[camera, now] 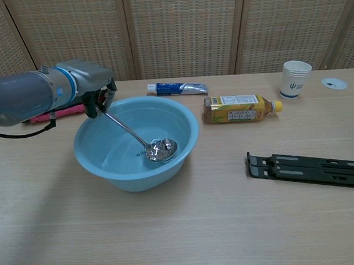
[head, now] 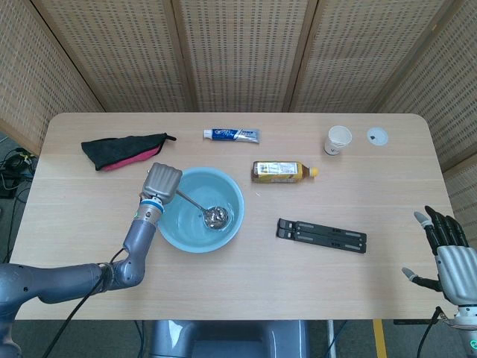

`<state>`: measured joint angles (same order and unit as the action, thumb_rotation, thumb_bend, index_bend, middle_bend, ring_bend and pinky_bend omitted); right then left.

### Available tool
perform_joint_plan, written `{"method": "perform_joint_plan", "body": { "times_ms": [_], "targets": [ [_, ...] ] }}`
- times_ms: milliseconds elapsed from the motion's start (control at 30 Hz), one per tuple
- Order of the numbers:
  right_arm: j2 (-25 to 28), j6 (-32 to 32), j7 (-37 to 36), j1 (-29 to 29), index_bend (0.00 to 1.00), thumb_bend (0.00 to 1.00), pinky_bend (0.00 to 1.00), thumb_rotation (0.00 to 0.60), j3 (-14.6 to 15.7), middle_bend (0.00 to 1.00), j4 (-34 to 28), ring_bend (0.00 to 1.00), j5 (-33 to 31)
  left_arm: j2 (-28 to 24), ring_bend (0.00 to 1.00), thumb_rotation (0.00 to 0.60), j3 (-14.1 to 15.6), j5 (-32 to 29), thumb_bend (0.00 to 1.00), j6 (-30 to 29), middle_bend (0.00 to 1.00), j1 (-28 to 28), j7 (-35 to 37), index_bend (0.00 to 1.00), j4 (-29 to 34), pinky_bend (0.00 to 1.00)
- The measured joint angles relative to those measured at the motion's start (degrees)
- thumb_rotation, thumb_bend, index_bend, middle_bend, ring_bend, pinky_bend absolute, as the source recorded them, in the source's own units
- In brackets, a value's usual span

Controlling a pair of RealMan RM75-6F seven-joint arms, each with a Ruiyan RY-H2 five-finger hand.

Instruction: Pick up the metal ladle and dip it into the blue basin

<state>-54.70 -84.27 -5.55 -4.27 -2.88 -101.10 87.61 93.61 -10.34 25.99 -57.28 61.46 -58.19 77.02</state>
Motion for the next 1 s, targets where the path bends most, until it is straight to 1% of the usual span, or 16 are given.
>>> {"method": "perform_joint_plan", "body": {
  "times_ms": [333,600,800,1000],
  "targets": [
    [0.32,0.23,-0.93,-0.12,0.0,0.0,0.0,0.6,-0.18,0.0,0.43,0.0,-0.23,1.15,0.96,0.6,0.72,-0.84,0.8,-0.82,0.98,1.0,-1.63,0.9,-1.17,1.0],
    [0.36,0.36,-1.08,-0.17,0.0,0.0,0.0,0.6,-0.25,0.0,0.51,0.0,-0.37,0.96,0.96,0.6,0.35,-0.45,0.8,-0.89,0.98,0.84,-0.28,0.91,-0.78,1.0],
    [0.26,0.53,-0.96,-0.21,0.0,0.0,0.0,0.6,-0.2,0.0,0.61,0.0,-0.42,-0.49,0.96,0.6,-0.19,0.26,0.8,-0.59,0.98,0.36,1.59,0.92,0.93,1.0],
    [0.12,0.57,-0.39,-0.26,0.0,0.0,0.0,0.6,-0.17,0.0,0.43,0.0,-0.33,-3.36,0.96,0.6,-0.99,0.55,0.8,-0.55,0.98,0.06,2.91,0.92,4.63,1.0]
  ]
}}
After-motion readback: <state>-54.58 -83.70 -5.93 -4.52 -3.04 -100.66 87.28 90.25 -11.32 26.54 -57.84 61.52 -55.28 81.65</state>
